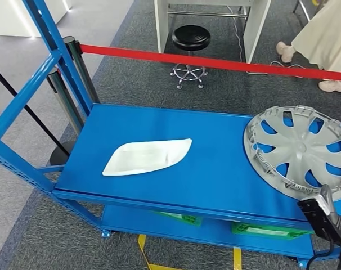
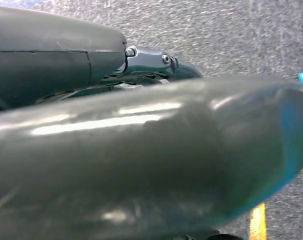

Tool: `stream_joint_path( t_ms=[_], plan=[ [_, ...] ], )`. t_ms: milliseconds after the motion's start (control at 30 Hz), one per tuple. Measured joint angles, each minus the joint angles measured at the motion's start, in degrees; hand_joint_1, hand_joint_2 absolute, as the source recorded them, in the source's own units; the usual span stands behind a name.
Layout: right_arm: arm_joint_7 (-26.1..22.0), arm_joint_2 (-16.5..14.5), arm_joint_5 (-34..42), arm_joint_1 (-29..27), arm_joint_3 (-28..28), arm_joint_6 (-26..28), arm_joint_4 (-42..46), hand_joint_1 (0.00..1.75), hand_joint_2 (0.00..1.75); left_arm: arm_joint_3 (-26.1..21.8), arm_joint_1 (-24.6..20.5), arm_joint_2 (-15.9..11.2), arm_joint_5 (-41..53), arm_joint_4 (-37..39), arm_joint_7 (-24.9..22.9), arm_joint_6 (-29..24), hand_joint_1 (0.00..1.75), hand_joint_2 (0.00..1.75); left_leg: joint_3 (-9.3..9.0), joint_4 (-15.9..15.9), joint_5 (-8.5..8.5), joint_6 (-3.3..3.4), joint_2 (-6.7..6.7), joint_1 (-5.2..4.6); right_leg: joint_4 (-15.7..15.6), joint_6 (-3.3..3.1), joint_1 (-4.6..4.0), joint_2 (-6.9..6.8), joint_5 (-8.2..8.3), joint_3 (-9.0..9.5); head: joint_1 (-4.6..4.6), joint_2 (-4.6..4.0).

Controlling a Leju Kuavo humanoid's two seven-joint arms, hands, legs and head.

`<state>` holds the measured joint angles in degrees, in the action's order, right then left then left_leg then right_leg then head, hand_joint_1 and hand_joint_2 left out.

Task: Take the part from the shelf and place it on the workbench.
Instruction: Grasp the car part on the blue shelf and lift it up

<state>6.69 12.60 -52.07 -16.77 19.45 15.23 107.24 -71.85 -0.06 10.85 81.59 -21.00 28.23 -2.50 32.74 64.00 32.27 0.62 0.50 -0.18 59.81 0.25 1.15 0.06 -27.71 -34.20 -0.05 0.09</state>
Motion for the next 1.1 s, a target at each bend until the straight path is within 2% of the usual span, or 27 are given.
stream_joint_path(
  t_ms=[67,167,333,400,433,467,500,533,567,600,633,733,800,867,900,933,967,1000,1067,1100],
  plan=[
    [-0.1,0.2,1.1,0.3,0.6,-1.8,-0.6,0.0,0.0,-0.1,-0.1,-0.1,0.2,0.1,0.0,-0.1,0.0,0.0,-0.67,-3.9,-1.96,0.7,-0.01,-0.38,-0.1,0.45,0.0,0.07,-0.16,0.2,0.0,0.0],
    [-0.2,0.4,1.7,0.6,1.0,-2.8,-1.3,0.0,0.0,-0.1,0.0,-0.2,0.4,0.3,0.0,-0.1,0.0,0.0,-0.44,-4.2,-2.52,1.18,0.0,-0.66,-0.3,1.11,0.07,0.14,-0.27,0.18,0.01,0.0],
    [-0.2,0.4,1.7,0.7,1.0,-2.8,-1.4,0.0,0.0,-0.1,0.0,-0.2,0.4,0.3,0.0,-0.1,0.0,0.0,-0.42,-4.2,-2.54,1.22,0.01,-0.69,-0.3,1.2,0.09,0.14,-0.28,0.25,-0.02,0.0],
    [-0.2,0.4,1.8,0.8,1.0,-3.0,-1.6,0.0,0.0,-0.1,0.0,-0.2,0.5,0.3,0.0,-0.1,0.0,0.0,-0.49,-4.3,-2.64,1.36,0.0,-0.68,-0.5,1.43,0.06,0.15,-0.19,0.4,-0.03,0.0],
    [-0.3,0.8,2.0,1.2,1.2,-3.5,-2.2,0.0,0.0,-0.1,-0.1,-0.2,0.6,0.4,0.0,-0.2,0.0,0.0,-0.73,-4.8,-2.99,1.65,-0.06,-0.5,0.0,1.72,0.04,0.13,-0.78,0.1,0.04,0.0],
    [-0.3,1.6,2.3,2.0,1.3,-4.3,-3.5,0.0,0.0,-0.1,-0.2,-0.3,0.9,0.7,0.0,-0.4,0.0,0.0,-0.94,-5.2,-3.33,1.96,-0.15,-0.36,3.7,2.16,0.04,0.11,-2.7,-1.63,0.1,0.0],
    [-0.5,2.9,2.7,3.1,1.2,-5.4,-5.5,0.0,0.0,-0.1,-0.4,-0.4,1.1,1.1,-0.1,-0.8,0.0,0.0,-1.25,-5.6,-3.54,2.19,-0.22,-0.2,5.5,2.58,0.07,0.06,-3.07,-2.48,0.18,0.0],
    [-0.7,4.3,3.1,4.3,1.1,-6.5,-7.5,0.0,0.0,-0.1,-0.6,-0.5,1.3,1.5,-0.1,-1.2,0.0,0.0,-1.58,-5.9,-3.64,2.32,-0.29,-0.05,6.1,2.99,0.16,0.0,-2.88,-2.72,0.25,0.0],
    [-0.8,5.4,3.4,5.3,0.8,-7.2,-9.2,0.0,0.0,-0.1,-0.8,-0.7,1.4,1.9,-0.1,-1.5,0.0,0.0,-1.68,-5.7,-3.39,2.15,-0.27,-0.15,5.5,3.2,0.21,-0.03,-2.37,-2.33,0.25,0.0],
    [-1.0,6.2,3.6,6.0,0.6,-7.6,-10.2,0.0,0.0,-0.1,-0.9,-0.7,1.4,2.1,-0.1,-1.7,0.0,0.0,-1.73,-5.5,-3.14,1.9,-0.22,-0.24,1.6,3.09,0.22,0.01,-0.56,-0.32,0.28,0.0],
    [-1.0,6.6,3.7,6.3,0.5,-7.6,-10.6,0.0,0.0,-0.1,-1.0,-0.8,1.4,2.2,-0.1,-1.7,0.0,0.0,-1.64,-5.3,-3.03,1.63,-0.18,-0.35,-0.3,2.82,0.18,0.07,-0.3,0.7,0.26,0.0],
    [-1.1,7.2,4.1,6.6,0.1,-7.8,-11.4,0.0,0.0,-0.1,-1.1,-1.0,1.5,2.4,-0.1,-1.8,0.0,0.0,-1.44,-5.0,-2.88,0.96,-0.13,-0.42,-1.0,1.77,0.07,0.19,-0.57,1.22,0.18,0.0],
    [-1.5,7.7,5.4,6.8,-0.1,-8.6,-11.8,0.0,0.87,-0.1,-1.2,-1.2,1.7,2.6,-0.1,-2.1,0.0,0.0,-0.74,-3.1,-1.42,0.36,-0.18,-0.31,-1.2,1.06,0.24,0.08,-0.54,1.39,0.03,0.0],
    [-1.9,8.4,7.0,7.4,-0.5,-9.9,-12.4,0.0,1.75,-0.1,-1.4,-1.3,1.8,2.9,-0.1,-2.5,0.0,0.0,2.0,3.0,1.79,-0.19,-0.23,-0.14,-1.3,0.56,0.31,-0.05,-0.59,1.46,-0.14,0.0],
    [-2.0,8.9,7.7,7.8,-0.7,-10.6,-13.0,0.0,1.75,-0.1,-1.4,-1.4,1.9,3.2,-0.1,-2.6,0.0,0.0,3.84,6.8,3.34,-0.32,-0.24,-0.04,-1.3,0.46,0.29,-0.08,-0.62,1.46,-0.15,0.0],
    [-2.0,9.3,8.3,8.3,-1.0,-11.2,-13.6,0.0,1.75,-0.1,-1.4,-1.4,2.0,3.4,-0.1,-2.8,0.0,0.0,5.29,9.8,4.17,-0.37,-0.24,0.02,-1.3,0.44,0.27,-0.08,-0.63,1.48,-0.15,0.0],
    [-2.0,9.7,8.8,8.9,-1.4,-11.8,-14.4,0.0,1.75,-0.1,-1.4,-1.5,2.1,3.6,-0.2,-3.0,0.0,0.0,5.98,11.0,3.93,-0.32,-0.24,0.04,-1.3,0.42,0.25,-0.07,-0.64,1.52,-0.15,0.0],
    [-2.0,10.2,9.2,9.4,-1.7,-12.3,-15.2,0.0,1.75,-0.1,-1.5,-1.6,2.3,3.7,-0.2,-3.1,0.0,0.0,5.7,10.0,2.57,-0.17,-0.24,0.03,-1.2,0.42,0.22,-0.05,-0.65,1.6,-0.16,0.0],
    [-1.9,11.1,9.6,10.5,-2.4,-12.9,-16.8,0.0,1.75,0.0,-1.5,-1.8,2.5,4.0,-0.5,-3.4,0.0,0.0,2.85,3.1,-1.73,0.49,-0.23,-0.07,-1.3,0.47,0.18,-0.02,-0.67,1.79,-0.15,0.0],
    [-1.8,11.5,9.6,11.2,-2.8,-12.9,-17.6,0.0,1.75,0.0,-1.6,-1.9,2.7,4.2,-0.6,-3.4,0.0,0.0,1.37,-0.4,-3.24,0.84,-0.25,-0.17,-1.2,0.6,0.08,0.0,-0.7,1.8,-0.14,0.0]
  ],
)
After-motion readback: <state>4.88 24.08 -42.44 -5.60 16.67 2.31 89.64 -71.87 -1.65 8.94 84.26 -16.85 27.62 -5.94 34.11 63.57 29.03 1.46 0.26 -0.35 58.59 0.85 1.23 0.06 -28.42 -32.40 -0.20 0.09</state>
